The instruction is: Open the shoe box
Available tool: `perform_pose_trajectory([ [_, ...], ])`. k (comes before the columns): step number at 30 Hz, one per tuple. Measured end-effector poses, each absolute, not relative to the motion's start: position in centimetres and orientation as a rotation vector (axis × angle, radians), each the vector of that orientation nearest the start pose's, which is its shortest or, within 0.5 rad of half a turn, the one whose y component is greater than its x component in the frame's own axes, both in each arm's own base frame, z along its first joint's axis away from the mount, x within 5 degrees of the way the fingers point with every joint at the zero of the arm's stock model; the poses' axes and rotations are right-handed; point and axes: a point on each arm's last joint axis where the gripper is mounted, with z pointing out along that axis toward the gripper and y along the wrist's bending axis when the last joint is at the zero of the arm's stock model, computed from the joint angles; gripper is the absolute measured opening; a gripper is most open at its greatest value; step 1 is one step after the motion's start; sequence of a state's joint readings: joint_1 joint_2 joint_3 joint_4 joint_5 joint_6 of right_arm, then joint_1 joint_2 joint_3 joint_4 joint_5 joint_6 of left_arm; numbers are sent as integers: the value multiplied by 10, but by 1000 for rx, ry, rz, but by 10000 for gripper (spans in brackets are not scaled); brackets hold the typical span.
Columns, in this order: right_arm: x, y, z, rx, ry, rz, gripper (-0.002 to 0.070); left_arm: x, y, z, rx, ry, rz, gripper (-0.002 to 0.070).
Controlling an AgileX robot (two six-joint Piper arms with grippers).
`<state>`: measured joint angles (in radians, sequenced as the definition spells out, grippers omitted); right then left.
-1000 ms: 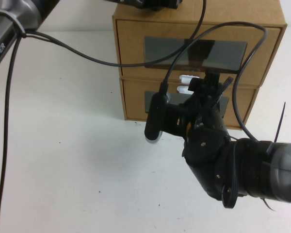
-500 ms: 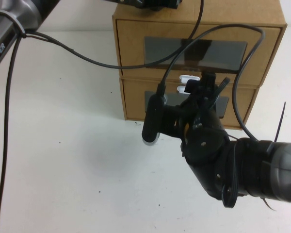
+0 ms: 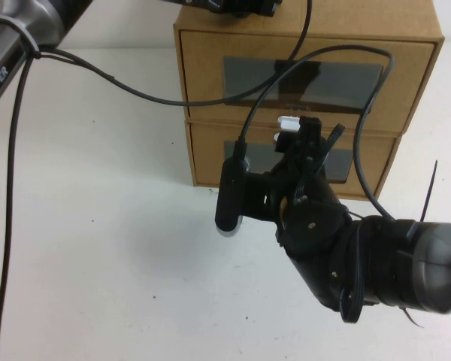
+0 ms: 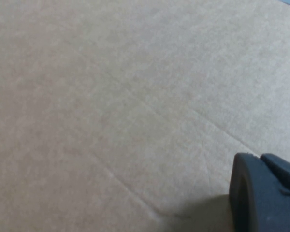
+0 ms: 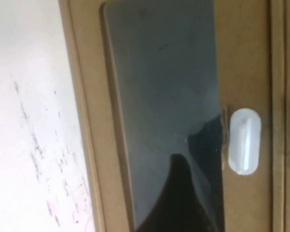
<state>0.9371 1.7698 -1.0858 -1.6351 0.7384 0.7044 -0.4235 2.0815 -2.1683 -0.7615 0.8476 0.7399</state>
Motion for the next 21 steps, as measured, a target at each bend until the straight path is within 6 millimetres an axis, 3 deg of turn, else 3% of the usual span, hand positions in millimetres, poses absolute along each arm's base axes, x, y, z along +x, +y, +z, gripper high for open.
perform_pose_trajectory([
  [14,274,257,235,-1348,1536,-841,477,421,-241,377,929,1861,-714,-7],
  [21,292,241,242,-1171,1635,-815,477,421,-241,377,930,1860,-713,-7],
])
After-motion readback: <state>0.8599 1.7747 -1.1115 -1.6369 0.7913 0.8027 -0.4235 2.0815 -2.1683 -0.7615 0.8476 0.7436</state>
